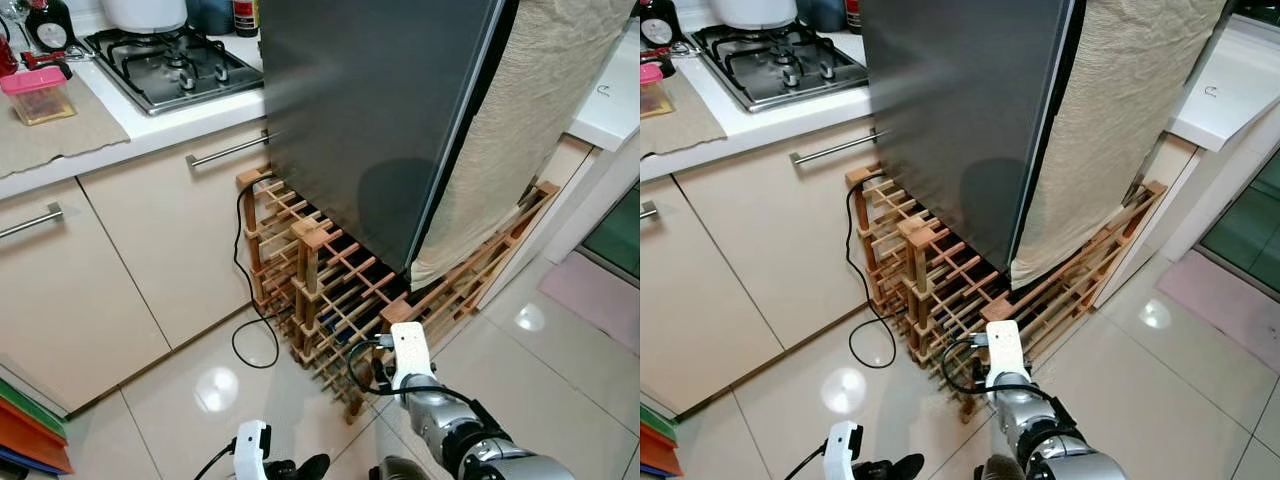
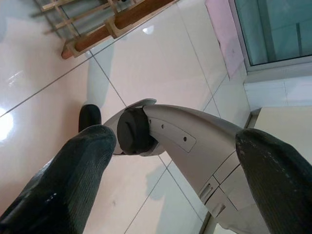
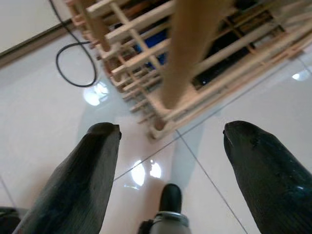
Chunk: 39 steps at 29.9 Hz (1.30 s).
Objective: Restocking fridge
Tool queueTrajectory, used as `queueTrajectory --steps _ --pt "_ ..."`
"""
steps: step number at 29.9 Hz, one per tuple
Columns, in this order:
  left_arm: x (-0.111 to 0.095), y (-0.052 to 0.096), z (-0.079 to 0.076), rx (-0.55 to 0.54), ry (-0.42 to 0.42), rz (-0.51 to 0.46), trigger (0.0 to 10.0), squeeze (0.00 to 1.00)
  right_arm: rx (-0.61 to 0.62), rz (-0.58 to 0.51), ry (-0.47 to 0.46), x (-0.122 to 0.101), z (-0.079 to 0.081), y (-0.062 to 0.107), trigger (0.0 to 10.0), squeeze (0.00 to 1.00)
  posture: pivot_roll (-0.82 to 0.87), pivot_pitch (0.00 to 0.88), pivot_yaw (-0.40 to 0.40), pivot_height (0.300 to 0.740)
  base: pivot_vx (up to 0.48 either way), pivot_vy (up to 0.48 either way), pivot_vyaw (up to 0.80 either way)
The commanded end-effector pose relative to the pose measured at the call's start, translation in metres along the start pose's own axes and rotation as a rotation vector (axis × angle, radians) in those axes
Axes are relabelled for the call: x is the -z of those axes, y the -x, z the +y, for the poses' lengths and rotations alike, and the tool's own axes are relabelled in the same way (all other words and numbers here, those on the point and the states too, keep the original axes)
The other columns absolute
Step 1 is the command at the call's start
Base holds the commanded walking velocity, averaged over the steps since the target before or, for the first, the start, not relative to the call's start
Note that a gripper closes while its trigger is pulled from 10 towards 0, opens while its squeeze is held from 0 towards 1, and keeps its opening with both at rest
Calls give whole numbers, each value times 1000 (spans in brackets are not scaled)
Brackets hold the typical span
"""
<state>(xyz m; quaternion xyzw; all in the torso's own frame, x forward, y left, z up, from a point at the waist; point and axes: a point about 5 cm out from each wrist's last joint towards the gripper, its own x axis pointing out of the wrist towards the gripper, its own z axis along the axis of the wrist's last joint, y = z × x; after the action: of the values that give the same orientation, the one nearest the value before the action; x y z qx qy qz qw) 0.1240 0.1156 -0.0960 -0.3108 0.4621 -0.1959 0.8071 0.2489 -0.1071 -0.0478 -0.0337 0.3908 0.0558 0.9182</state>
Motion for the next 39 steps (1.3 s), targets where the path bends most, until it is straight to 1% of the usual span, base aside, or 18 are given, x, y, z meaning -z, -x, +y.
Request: queueTrajectory --steps 1,39 --pt "-116 4 24 -718 -457 29 10000 0 13 -7 1 -2 -4 0 10000 114 -128 16 21 693 0 0 0" --pt "-116 4 24 -718 -457 29 10000 0 13 -7 1 -2 -4 0 10000 114 -128 16 21 693 0 0 0"
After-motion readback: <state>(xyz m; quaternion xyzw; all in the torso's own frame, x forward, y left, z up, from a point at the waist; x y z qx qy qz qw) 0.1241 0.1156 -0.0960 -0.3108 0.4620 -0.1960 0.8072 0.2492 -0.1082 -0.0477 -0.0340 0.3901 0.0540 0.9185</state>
